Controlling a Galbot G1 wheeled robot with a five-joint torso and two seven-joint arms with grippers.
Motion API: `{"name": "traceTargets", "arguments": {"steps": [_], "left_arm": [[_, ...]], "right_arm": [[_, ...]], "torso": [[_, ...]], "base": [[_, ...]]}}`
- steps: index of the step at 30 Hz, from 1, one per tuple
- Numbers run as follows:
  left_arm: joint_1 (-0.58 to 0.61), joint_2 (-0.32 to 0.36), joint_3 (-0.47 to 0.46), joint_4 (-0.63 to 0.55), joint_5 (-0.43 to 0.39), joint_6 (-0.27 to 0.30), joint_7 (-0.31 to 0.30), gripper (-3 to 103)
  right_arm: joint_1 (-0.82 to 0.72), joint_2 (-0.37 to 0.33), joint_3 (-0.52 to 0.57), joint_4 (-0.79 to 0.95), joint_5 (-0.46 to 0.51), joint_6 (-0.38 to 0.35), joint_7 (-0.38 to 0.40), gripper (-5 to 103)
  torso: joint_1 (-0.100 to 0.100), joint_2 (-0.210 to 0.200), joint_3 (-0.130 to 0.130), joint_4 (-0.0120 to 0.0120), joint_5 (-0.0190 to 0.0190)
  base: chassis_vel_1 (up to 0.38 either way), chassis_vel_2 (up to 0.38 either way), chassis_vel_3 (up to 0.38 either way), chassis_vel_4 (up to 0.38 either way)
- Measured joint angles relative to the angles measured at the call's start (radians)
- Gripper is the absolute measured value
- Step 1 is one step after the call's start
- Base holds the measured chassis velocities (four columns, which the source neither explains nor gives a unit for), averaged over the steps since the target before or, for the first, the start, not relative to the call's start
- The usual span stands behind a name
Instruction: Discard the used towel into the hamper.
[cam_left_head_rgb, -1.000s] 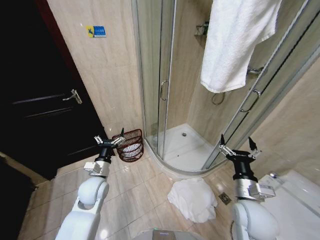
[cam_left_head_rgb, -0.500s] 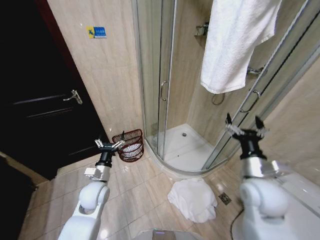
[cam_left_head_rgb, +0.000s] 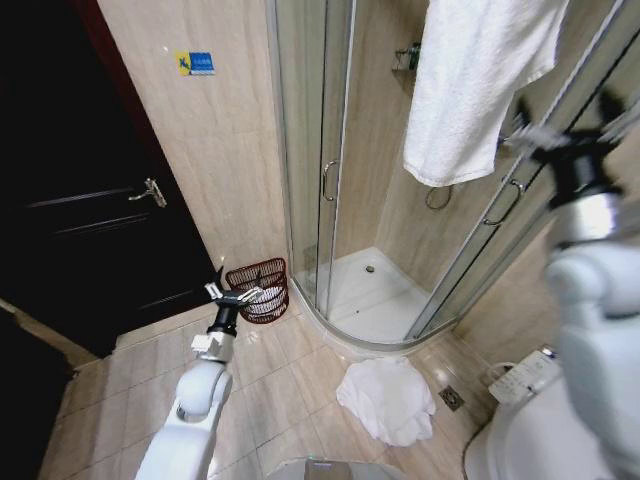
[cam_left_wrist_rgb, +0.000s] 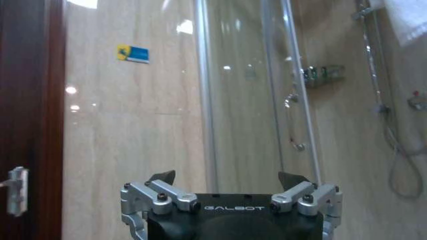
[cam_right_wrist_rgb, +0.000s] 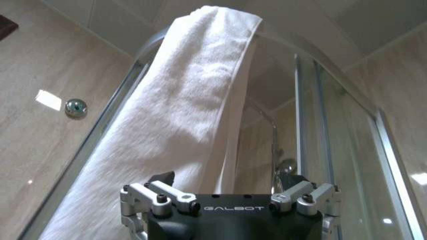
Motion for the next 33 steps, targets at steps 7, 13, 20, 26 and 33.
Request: {"name": "traceTargets", "arguments": {"steps": [7,13,20,26,33], "left_arm": [[0.005,0.003,-0.011,0.002,0.003,-0.001,0.004,100],[0.002,0.000,-0.010,0.002,0.000,-0.003,0.004,100],[-0.001,0.013,-0.025,0.004,-0.024,-0.008,0.008,100],[-0.002,0.019,-0.031,0.004,-0.039,-0.013,0.009,100],[0.007,0.020,-0.033,0.005,-0.048,-0.033,0.009,100]], "right_arm": [[0.396,-0.054,-0.265,-0.112,0.122,-0.049,0.009,100],[0.584,-0.031,-0.442,-0.172,0.180,-0.076,0.033,100],[0.817,0.087,-0.620,-0.319,0.213,-0.161,0.174,100],[0.868,0.127,-0.669,-0.383,0.240,-0.196,0.236,102],[0.868,0.114,-0.676,-0.402,0.280,-0.196,0.264,78]], "torso": [[-0.001,-0.002,-0.001,0.0016,-0.0016],[-0.001,-0.003,-0.001,0.0010,-0.0005],[-0.001,-0.003,-0.002,0.0012,-0.0009],[-0.002,-0.004,-0.002,0.0012,-0.0009],[-0.002,-0.004,-0.002,0.0009,-0.0004]], "base": [[0.000,0.000,0.000,0.000],[0.000,0.000,0.000,0.000],[0.000,0.000,0.000,0.000],[0.000,0.000,0.000,0.000],[0.000,0.000,0.000,0.000]]}}
